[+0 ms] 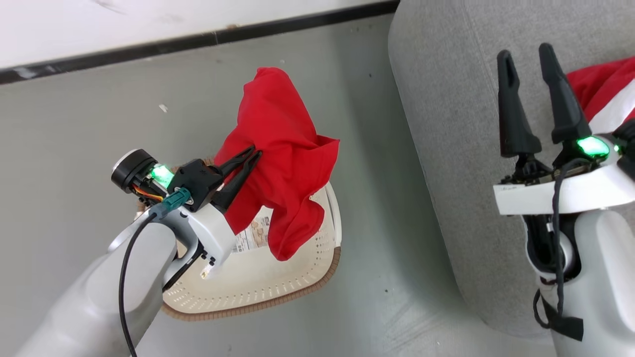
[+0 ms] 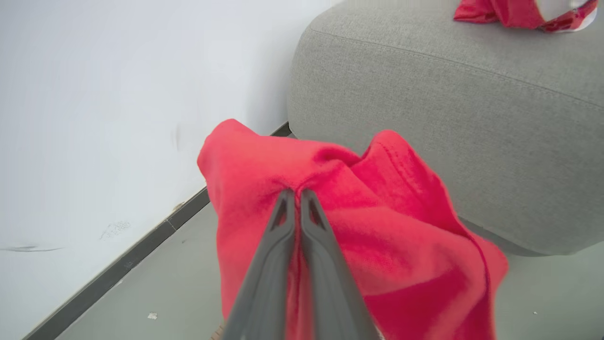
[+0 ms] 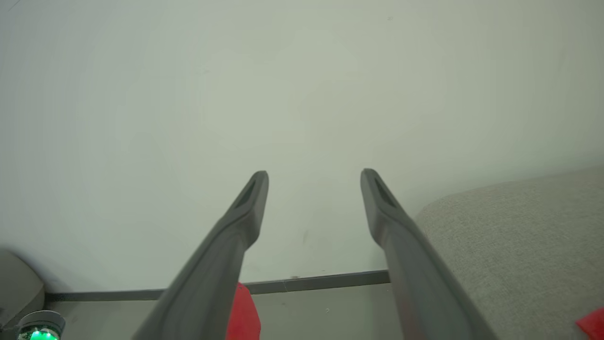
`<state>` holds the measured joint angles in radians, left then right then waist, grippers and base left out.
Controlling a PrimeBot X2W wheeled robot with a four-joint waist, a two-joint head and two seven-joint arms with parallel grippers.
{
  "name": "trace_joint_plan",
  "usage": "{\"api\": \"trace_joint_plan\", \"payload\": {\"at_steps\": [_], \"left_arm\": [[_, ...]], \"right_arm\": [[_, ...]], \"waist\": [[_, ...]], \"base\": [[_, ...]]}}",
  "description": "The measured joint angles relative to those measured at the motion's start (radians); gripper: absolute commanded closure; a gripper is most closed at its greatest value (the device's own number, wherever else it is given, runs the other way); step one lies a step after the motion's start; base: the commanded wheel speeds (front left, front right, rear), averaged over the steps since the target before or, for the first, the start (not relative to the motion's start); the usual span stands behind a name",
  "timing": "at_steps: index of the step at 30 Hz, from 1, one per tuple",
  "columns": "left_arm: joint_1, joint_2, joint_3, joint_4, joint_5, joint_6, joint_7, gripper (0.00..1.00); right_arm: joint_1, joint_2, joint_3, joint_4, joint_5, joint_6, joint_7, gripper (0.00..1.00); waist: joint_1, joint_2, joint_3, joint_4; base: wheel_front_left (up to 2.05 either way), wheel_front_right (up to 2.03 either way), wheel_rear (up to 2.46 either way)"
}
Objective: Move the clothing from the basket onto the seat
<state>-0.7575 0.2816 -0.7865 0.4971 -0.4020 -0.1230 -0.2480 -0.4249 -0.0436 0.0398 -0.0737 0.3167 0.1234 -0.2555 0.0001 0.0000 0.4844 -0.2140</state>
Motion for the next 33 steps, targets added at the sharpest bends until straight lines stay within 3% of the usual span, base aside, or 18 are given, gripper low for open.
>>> {"api": "trace_joint_plan", "payload": {"at_steps": [18,33], "left_arm": [[0.011,-0.038,0.043,-0.053,-0.091,0.000,0.000,1.00],[0.011,-0.089,0.059,-0.060,-0.124,0.000,0.016,1.00]], "right_arm": [[0.085,-0.001,0.043,0.092,-0.046,0.000,0.000,0.00],[0.142,-0.016,0.145,0.179,-0.035,0.000,0.000,0.00]], "waist": [[0.0000,0.0000,-0.185,0.054],[-0.0001,0.0000,-0.317,0.085]], "base": [[0.00,0.00,0.00],[0.00,0.00,0.00]]}}
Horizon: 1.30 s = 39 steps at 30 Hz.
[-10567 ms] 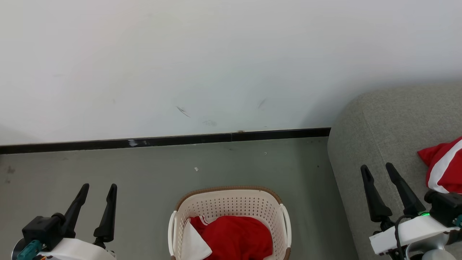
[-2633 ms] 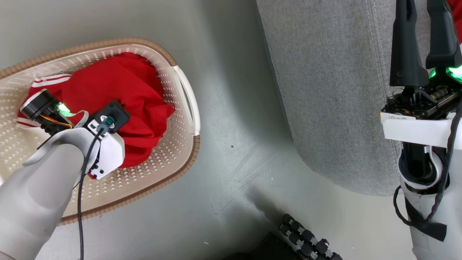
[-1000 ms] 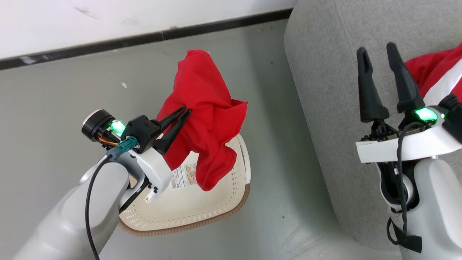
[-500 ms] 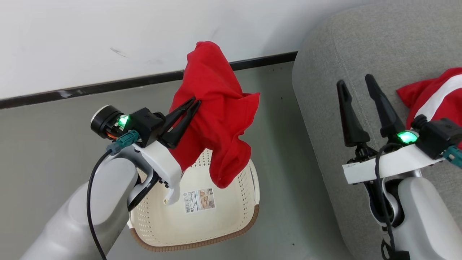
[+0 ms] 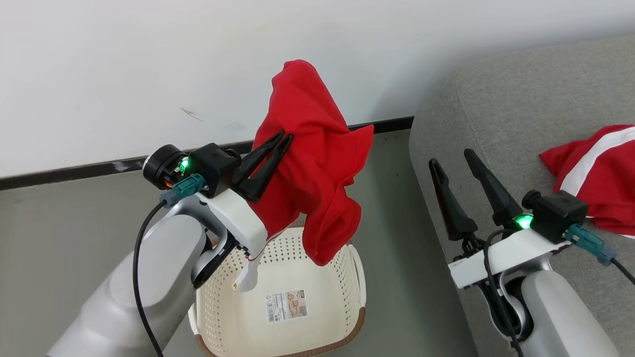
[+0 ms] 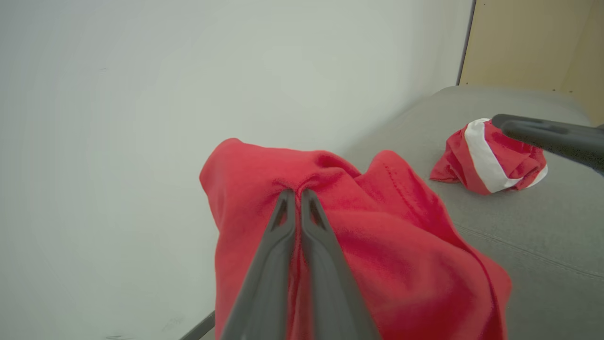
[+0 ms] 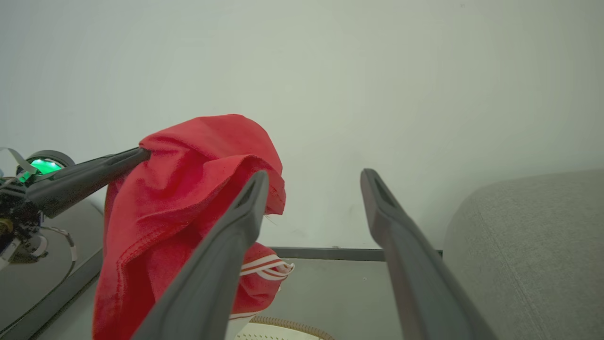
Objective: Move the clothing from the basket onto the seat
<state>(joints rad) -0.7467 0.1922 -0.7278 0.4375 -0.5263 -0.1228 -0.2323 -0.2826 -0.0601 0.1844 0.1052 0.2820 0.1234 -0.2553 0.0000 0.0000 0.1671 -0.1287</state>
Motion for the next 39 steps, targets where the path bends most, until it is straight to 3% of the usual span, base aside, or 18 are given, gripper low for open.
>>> {"api": "trace_joint_plan", "payload": {"at_steps": [31,39], "left_arm": [[0.001,-0.098,-0.053,0.023,-0.036,0.003,0.074,1.00],[0.001,-0.100,-0.058,0.022,-0.037,0.003,0.082,1.00]], "right_arm": [[-0.006,-0.021,0.381,0.134,0.122,0.000,0.000,0.00],[-0.014,-0.021,0.390,0.163,0.142,0.000,0.000,0.00]], "waist": [[0.0001,0.0000,-0.127,0.056],[0.0000,0.0000,-0.122,0.076]], "base": [[0.00,0.00,0.00],[0.00,0.00,0.00]]}}
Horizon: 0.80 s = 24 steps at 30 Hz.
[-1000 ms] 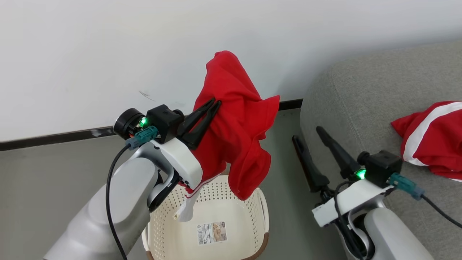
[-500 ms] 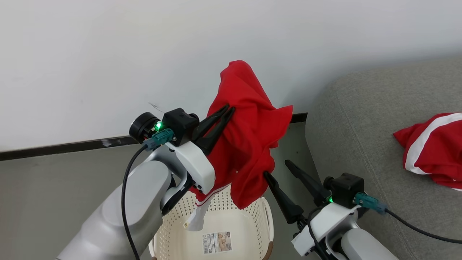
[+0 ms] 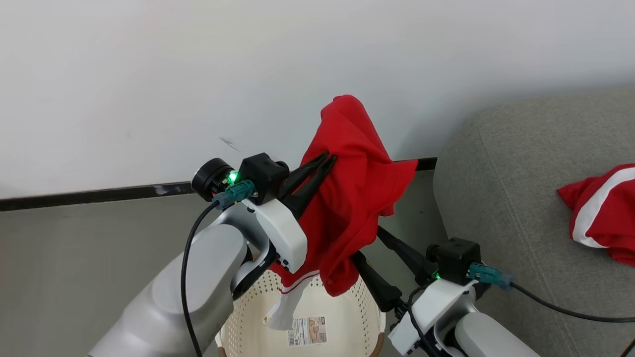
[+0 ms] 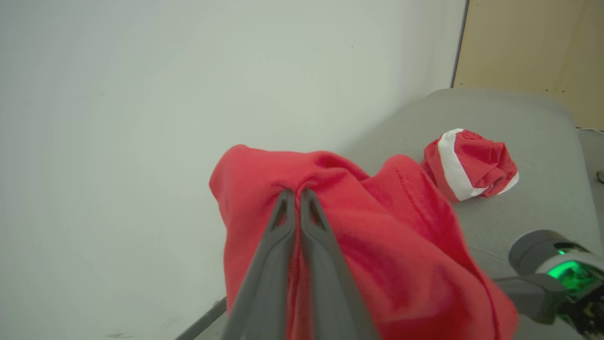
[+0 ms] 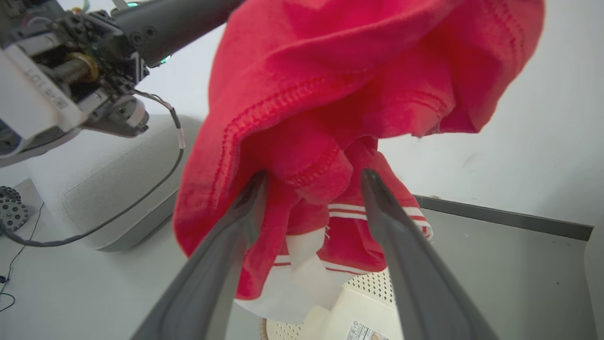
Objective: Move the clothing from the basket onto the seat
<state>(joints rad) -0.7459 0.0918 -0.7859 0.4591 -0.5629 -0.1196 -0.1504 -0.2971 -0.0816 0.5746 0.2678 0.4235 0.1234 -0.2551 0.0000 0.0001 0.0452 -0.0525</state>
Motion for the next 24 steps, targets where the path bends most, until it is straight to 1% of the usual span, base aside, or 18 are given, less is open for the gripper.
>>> {"api": "trace_joint_plan", "payload": {"at_steps": [7,13,15,24], "left_arm": [[0.000,-0.011,-0.021,-0.016,0.000,0.000,0.010,1.00],[0.000,-0.024,-0.047,-0.030,0.000,0.000,0.017,1.00],[0.000,-0.025,-0.053,-0.035,0.000,0.000,0.017,1.00],[0.000,-0.027,-0.067,-0.052,-0.008,0.000,0.019,1.00]], "right_arm": [[-0.062,0.001,0.015,0.039,0.040,0.000,0.000,0.00],[-0.100,0.003,0.095,0.107,0.090,0.000,0.000,0.00],[-0.105,0.004,0.108,0.129,0.104,0.000,0.000,0.00],[-0.153,0.008,0.131,0.198,0.202,0.000,0.000,0.00]], "waist": [[0.0000,0.0000,0.009,0.019],[0.0000,0.0000,0.017,0.037],[0.0000,0.0000,0.018,0.043],[0.0000,0.0000,0.022,0.065]], "base": [[0.00,0.00,0.00],[0.00,0.00,0.00],[0.00,0.00,0.00],[0.00,0.00,0.00]]}}
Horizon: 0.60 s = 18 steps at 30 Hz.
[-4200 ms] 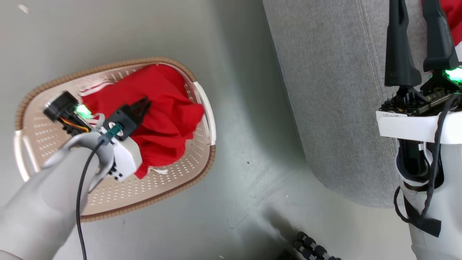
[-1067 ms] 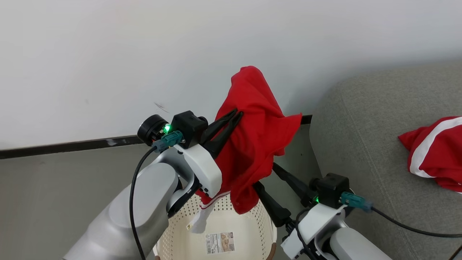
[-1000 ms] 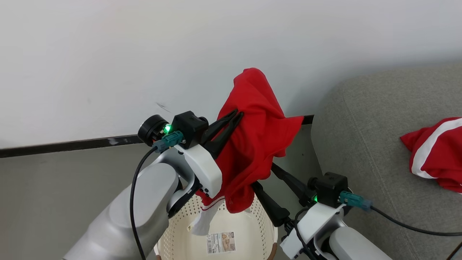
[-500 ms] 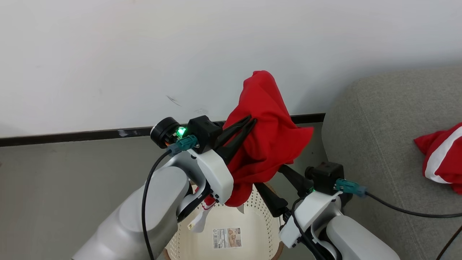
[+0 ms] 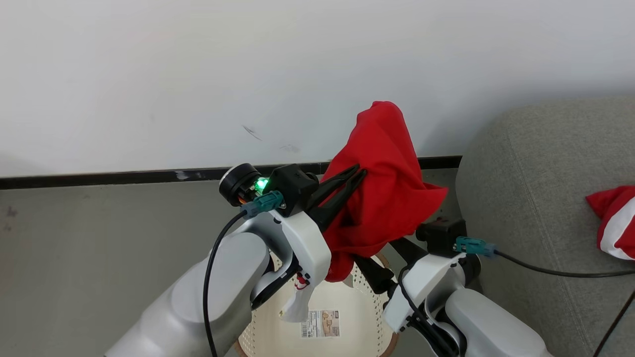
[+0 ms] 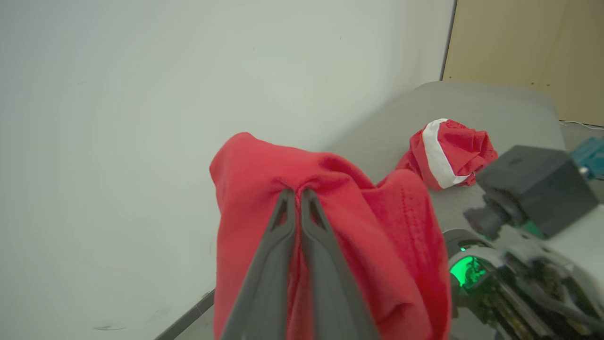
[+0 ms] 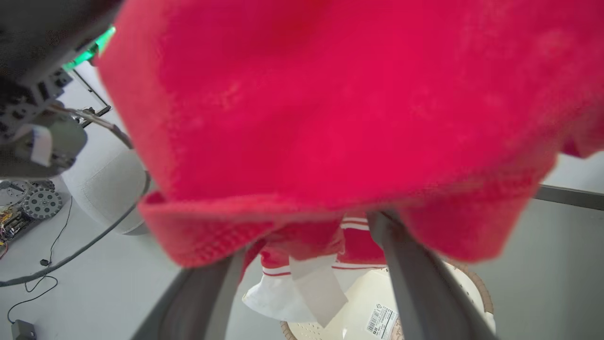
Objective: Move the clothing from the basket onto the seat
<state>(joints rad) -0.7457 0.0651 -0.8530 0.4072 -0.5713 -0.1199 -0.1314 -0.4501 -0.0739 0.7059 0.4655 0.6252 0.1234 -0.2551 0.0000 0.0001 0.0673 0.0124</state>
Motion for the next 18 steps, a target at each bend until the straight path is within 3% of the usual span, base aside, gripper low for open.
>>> {"api": "trace_joint_plan", "payload": {"at_steps": [2,3,4,18], "left_arm": [[0.000,0.000,-0.002,-0.002,0.000,0.000,0.004,1.00],[0.000,0.000,-0.002,-0.002,0.000,0.000,0.004,1.00],[0.000,0.000,-0.002,-0.003,0.000,0.000,0.004,1.00],[0.021,0.010,0.012,-0.001,-0.017,0.002,0.004,1.00]], "right_arm": [[-0.014,0.001,0.011,0.003,0.009,0.000,0.000,0.00],[-0.023,0.002,0.016,0.005,0.014,0.000,0.000,0.65],[-0.031,0.002,0.019,0.006,0.018,0.000,0.000,1.00],[-0.071,0.004,0.006,0.015,0.034,0.000,0.000,1.00]], "waist": [[-0.0001,0.0000,0.000,0.003],[0.0000,0.0000,0.000,0.005],[0.0000,0.0000,0.000,0.006],[0.0000,0.0000,0.000,0.003]], "base": [[0.00,0.00,0.00],[0.00,0.00,0.00],[0.00,0.00,0.00],[0.00,0.00,0.00]]}}
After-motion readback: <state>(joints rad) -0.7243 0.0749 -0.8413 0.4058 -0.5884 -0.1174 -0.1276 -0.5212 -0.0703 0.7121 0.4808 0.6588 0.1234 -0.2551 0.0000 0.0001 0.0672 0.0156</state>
